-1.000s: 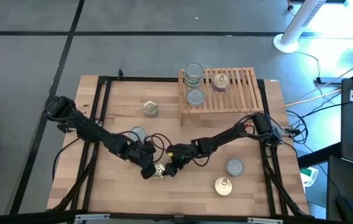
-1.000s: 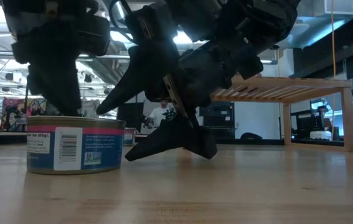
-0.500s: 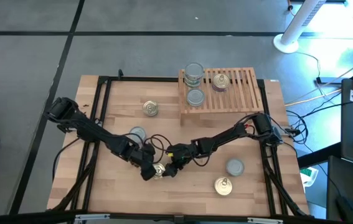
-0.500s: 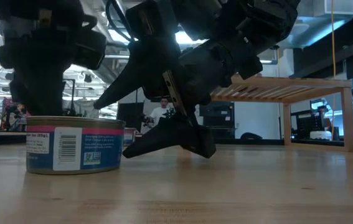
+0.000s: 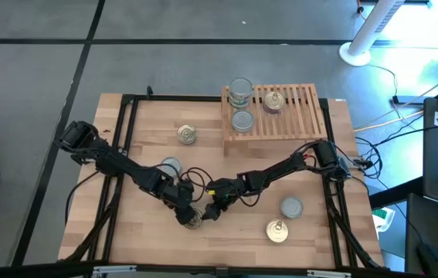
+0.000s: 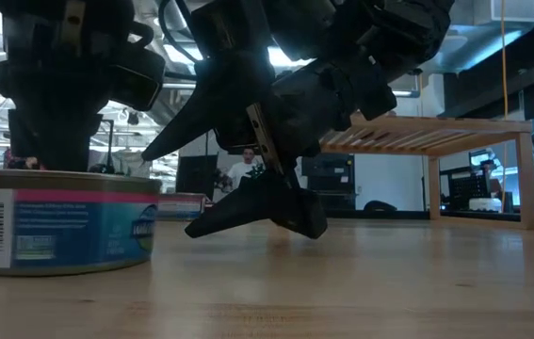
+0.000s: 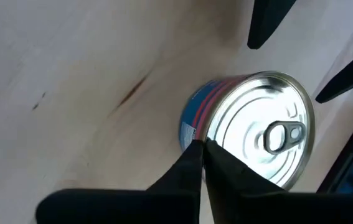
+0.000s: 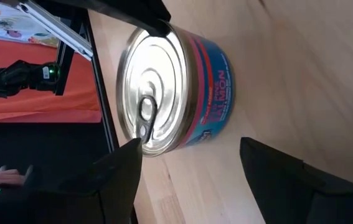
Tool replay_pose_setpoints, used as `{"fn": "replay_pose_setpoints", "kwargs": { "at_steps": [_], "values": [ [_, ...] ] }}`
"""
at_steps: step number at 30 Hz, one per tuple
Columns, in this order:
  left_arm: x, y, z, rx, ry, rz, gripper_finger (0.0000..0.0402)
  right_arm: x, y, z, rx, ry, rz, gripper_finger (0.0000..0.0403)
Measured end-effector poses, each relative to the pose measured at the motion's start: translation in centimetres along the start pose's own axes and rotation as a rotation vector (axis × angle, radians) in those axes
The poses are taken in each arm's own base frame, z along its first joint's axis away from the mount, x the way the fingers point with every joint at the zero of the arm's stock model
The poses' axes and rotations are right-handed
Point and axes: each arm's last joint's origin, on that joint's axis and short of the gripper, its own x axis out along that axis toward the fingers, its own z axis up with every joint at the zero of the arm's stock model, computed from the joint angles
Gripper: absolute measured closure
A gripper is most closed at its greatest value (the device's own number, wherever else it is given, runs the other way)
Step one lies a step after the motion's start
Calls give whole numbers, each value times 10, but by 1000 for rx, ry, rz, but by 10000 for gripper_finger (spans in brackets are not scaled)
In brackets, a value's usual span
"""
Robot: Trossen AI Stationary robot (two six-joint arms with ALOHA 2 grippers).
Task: Stack canned seafood by type on shelf
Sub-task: Stack the blue pink tuna can on top of the blue pink tuna can on the shelf
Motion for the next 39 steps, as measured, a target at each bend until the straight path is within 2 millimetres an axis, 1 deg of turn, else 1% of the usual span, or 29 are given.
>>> {"fn": "replay_pose_setpoints", "kwargs": {
  "at_steps": [8, 16, 22, 28, 35, 39],
  "values": [
    [1, -1, 1, -2, -2, -25, 399, 0, 0, 0, 0, 3, 1, 134],
    [1, 0, 7, -25, -24, -32, 401, 0, 1, -3, 69, 91, 42, 134],
    [2, 0, 14, 29, -80, -41, 401, 0, 0, -3, 73, 80, 24, 134],
    [2, 0, 14, 61, -87, -38, 401, -1, -4, -1, 85, 64, -8, 134],
    [2, -1, 16, 107, -132, -29, 401, -3, -10, 1, 112, 110, -31, 134],
    [1, -5, 18, 129, -169, -71, 401, -4, -10, 2, 103, 121, -22, 134]
  ]
}}
